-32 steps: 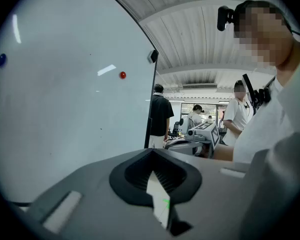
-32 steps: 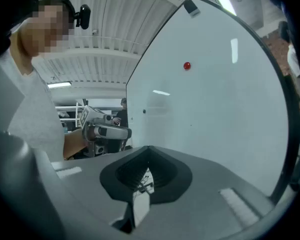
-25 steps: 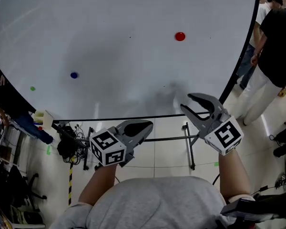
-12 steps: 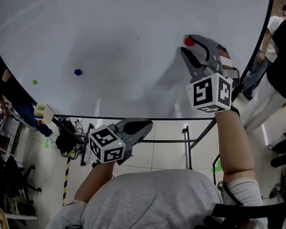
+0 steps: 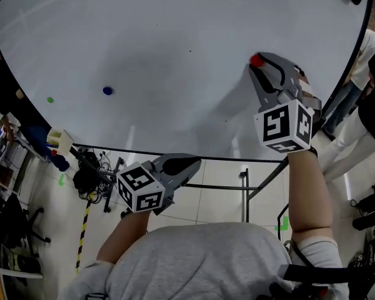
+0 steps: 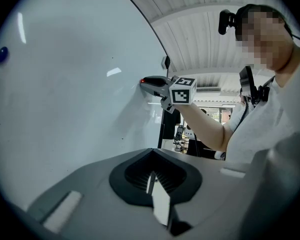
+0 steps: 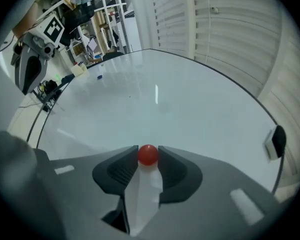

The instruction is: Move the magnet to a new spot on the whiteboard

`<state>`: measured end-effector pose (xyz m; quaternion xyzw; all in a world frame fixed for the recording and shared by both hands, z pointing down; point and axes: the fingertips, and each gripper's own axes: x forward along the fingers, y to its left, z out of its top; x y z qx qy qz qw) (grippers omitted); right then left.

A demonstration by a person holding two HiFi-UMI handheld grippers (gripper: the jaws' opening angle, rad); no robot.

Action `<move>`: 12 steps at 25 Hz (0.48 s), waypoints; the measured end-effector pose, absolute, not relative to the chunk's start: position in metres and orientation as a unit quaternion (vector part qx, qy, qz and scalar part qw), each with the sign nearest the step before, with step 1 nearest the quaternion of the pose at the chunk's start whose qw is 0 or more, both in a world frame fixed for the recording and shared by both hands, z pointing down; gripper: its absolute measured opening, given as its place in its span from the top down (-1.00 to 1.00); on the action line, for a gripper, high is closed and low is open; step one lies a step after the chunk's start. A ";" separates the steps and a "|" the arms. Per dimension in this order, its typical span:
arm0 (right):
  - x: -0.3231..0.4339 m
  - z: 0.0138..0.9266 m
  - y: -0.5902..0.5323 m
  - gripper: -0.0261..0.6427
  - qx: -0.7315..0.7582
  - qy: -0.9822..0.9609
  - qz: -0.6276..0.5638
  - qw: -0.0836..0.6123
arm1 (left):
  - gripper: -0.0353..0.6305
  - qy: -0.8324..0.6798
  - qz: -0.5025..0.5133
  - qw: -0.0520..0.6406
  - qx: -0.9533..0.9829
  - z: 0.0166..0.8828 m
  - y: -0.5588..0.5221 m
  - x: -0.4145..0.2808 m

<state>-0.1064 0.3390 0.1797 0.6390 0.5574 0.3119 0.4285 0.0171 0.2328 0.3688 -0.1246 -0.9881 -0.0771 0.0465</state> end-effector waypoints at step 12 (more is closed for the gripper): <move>-0.080 0.368 0.221 0.54 0.925 0.359 0.125 -0.002 | 0.93 -0.989 -0.066 0.034 -0.127 0.366 0.235 0.006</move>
